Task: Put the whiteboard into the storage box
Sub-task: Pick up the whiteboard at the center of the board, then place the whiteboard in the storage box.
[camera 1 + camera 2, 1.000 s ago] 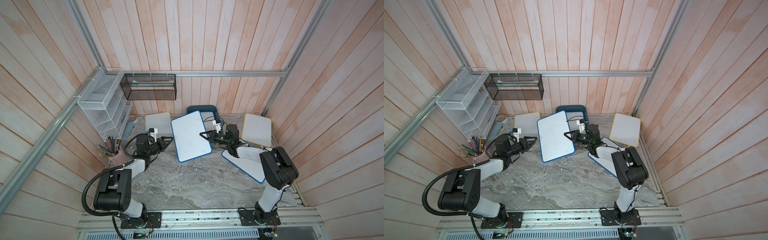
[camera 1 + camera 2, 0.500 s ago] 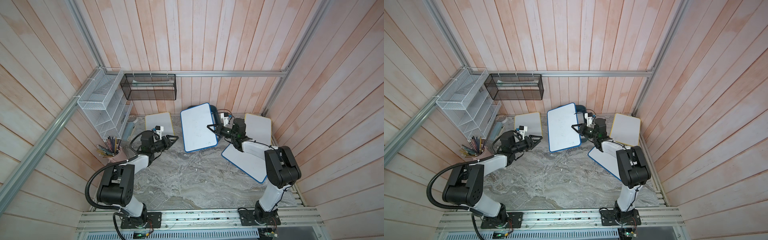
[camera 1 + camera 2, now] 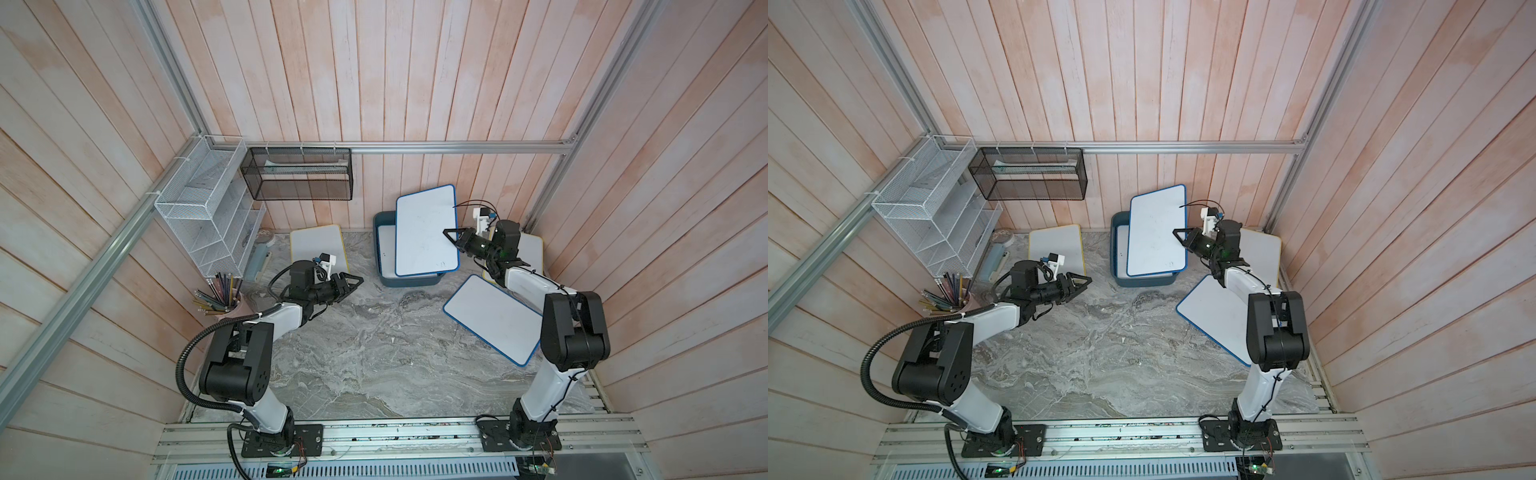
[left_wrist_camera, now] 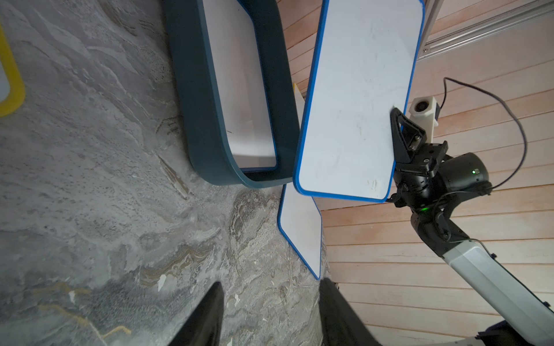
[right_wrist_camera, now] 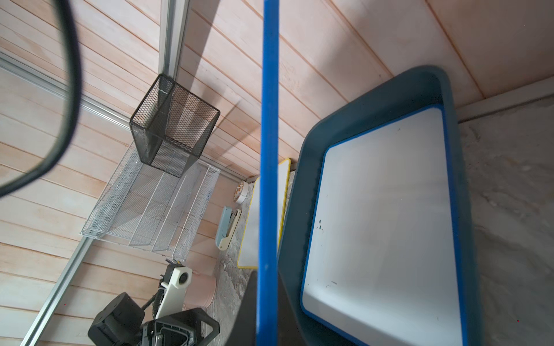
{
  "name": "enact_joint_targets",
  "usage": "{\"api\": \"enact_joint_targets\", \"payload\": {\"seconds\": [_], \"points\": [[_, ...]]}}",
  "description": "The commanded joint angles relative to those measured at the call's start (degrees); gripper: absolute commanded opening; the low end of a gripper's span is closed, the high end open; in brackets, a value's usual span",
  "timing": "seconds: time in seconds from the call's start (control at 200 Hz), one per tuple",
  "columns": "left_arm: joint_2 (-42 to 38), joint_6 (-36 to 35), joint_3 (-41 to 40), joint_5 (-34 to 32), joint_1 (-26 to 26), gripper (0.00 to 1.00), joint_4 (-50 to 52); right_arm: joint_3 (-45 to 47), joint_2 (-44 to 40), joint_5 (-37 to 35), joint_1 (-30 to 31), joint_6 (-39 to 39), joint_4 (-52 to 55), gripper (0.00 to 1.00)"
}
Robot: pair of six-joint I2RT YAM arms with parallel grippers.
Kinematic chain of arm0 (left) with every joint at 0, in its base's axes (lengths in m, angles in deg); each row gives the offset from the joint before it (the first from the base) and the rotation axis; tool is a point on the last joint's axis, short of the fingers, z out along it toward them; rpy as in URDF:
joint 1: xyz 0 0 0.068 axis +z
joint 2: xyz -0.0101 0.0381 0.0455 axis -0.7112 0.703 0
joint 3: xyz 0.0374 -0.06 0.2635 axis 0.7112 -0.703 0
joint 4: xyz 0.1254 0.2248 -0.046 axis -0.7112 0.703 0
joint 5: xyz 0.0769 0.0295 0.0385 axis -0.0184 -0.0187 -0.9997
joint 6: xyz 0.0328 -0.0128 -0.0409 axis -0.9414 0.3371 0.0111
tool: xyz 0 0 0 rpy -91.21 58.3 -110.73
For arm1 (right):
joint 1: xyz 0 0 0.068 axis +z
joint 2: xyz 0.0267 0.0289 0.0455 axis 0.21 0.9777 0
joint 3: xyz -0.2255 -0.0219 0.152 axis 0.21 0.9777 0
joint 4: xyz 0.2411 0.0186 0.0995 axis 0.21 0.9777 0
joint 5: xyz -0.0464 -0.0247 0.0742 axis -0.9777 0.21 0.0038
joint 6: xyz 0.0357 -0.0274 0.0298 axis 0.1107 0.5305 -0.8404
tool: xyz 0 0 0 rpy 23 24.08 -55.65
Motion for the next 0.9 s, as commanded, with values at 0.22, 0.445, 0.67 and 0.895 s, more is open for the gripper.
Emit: {"api": "enact_joint_targets", "payload": {"seconds": [0.22, 0.445, 0.67, 0.895], "points": [[0.3, -1.4, -0.1, 0.4, -0.4, 0.53, 0.8, -7.5, 6.7, 1.6, 0.3, 1.3, -0.9, 0.00], [-0.7, -1.5, -0.9, -0.7, -0.5, 0.53, 1.2, -10.9, 11.9, 2.9, 0.3, -0.8, -1.2, 0.00], [-0.1, -1.1, -1.4, -0.2, -0.5, 0.53, 0.7, -11.6, 15.8, 5.1, 0.6, -5.4, -5.3, 0.00], [-0.8, -1.2, -2.1, -0.6, -0.4, 0.53, 0.7, -13.5, 18.4, 5.0, 1.6, -6.1, -5.3, 0.02]]}}
